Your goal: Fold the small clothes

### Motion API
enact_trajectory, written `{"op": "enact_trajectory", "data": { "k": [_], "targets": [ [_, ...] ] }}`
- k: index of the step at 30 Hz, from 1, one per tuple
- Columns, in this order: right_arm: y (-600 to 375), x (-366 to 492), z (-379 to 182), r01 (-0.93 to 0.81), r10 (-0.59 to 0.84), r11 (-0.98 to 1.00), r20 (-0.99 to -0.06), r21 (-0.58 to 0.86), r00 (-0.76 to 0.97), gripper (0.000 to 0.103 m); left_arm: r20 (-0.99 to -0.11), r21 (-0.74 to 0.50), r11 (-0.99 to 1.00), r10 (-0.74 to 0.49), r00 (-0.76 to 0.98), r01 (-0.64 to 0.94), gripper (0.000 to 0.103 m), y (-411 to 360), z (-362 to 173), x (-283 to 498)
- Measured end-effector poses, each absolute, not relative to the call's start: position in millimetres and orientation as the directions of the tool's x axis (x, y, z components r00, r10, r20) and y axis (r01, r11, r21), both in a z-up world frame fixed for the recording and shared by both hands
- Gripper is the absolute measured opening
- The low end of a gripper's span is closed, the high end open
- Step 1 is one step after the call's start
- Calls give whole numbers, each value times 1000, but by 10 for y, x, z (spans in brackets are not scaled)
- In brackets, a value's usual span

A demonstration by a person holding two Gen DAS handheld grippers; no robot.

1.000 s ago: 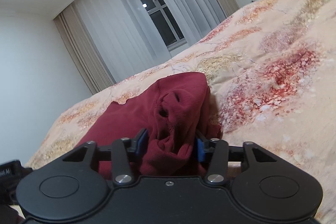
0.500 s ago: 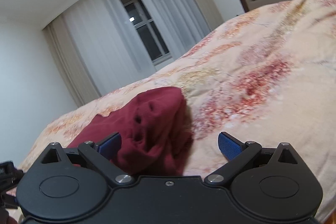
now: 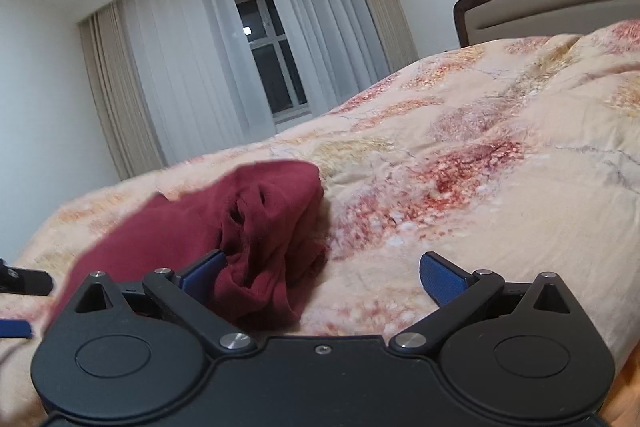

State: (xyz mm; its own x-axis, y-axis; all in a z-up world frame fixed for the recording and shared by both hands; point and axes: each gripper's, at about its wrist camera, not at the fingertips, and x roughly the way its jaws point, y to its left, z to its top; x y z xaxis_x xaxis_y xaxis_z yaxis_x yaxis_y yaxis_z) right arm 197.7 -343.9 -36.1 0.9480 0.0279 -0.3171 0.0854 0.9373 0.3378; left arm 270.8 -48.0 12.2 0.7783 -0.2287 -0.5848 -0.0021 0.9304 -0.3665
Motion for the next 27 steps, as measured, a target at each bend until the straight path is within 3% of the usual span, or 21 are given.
{"op": "enact_trajectory", "data": {
  "k": [3,6,15,18,27],
  "targets": [
    [-3598,2011,-243,-32,156,896,-246,443,957,102,-586,-411,912,-268,765,4,103,-450,136,2850],
    [-3684,2243,-103,-75,206,888,-247,454,947,102,-583,-448,894,-307,753,17,103,-473,152,3024],
    [-3787,3210,-80,-68,232,923,-407,379,883,102,-630,-274,957,-256,733,99,103,-858,65,3334],
    [-3781,3329,-260,-55,247,920,-466,388,850,102,-636,-279,955,-263,726,102,103,-838,-52,3355],
    [-3824,3202,-477,-78,269,901,-411,426,871,102,-511,-379,914,-338,790,146,103,-651,-329,3180]
  ]
}}
